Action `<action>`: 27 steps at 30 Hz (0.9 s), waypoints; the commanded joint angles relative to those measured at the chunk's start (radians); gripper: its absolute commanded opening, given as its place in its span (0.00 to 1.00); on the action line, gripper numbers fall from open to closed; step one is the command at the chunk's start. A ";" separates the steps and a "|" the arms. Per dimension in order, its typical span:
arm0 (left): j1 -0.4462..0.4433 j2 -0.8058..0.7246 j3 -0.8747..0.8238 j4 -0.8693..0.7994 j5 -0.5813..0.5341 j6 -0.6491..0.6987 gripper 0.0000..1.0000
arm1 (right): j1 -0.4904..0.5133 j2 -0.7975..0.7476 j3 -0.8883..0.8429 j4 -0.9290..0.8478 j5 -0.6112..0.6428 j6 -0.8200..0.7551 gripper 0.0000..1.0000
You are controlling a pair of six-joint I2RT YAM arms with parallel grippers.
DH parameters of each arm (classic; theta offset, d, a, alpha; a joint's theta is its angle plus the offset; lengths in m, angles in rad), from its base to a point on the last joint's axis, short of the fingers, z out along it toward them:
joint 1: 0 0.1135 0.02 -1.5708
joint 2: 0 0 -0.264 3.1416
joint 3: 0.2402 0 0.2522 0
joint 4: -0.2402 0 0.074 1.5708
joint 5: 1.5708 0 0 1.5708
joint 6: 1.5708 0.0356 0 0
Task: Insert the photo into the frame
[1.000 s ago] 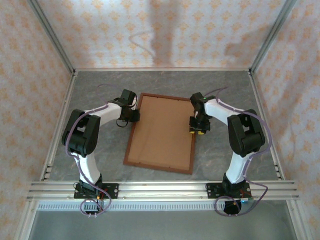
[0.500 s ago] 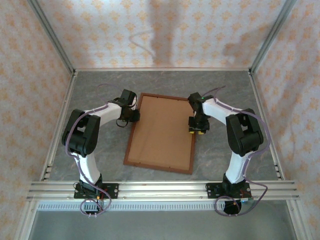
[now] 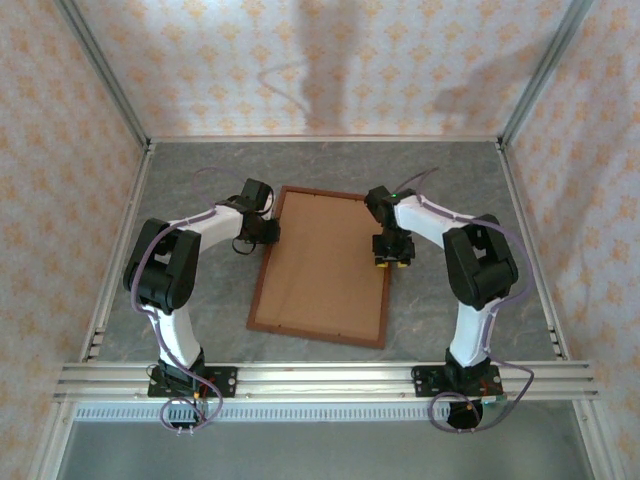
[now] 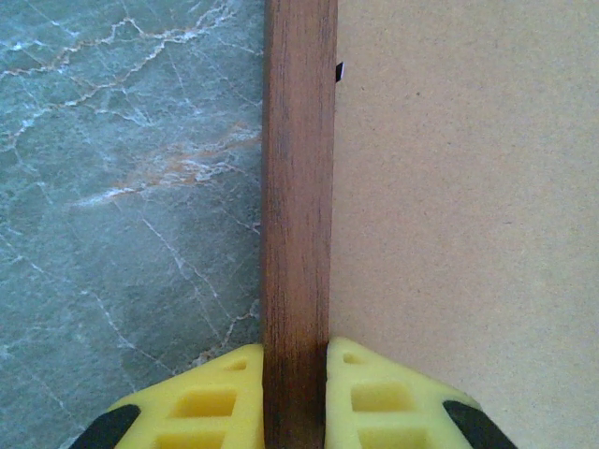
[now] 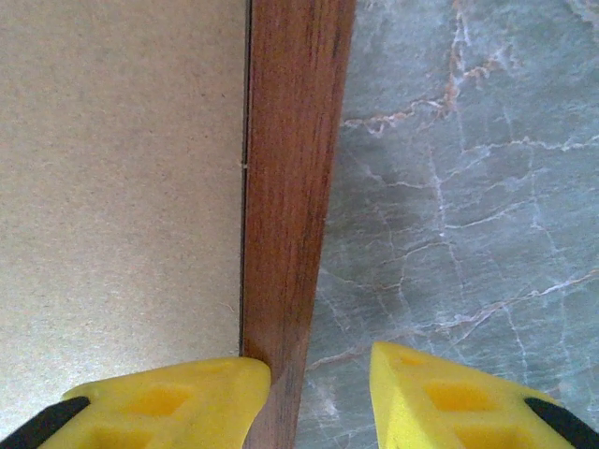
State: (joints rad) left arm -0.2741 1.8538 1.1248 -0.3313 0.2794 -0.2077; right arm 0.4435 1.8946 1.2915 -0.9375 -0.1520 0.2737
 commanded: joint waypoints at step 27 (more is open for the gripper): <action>-0.007 0.045 -0.031 -0.059 0.023 -0.002 0.17 | 0.037 0.044 -0.016 0.148 -0.148 0.080 0.44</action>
State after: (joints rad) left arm -0.2657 1.8538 1.1248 -0.3309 0.2726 -0.2077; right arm 0.4454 1.9106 1.2938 -0.9024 -0.2298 0.3405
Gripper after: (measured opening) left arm 0.169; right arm 0.439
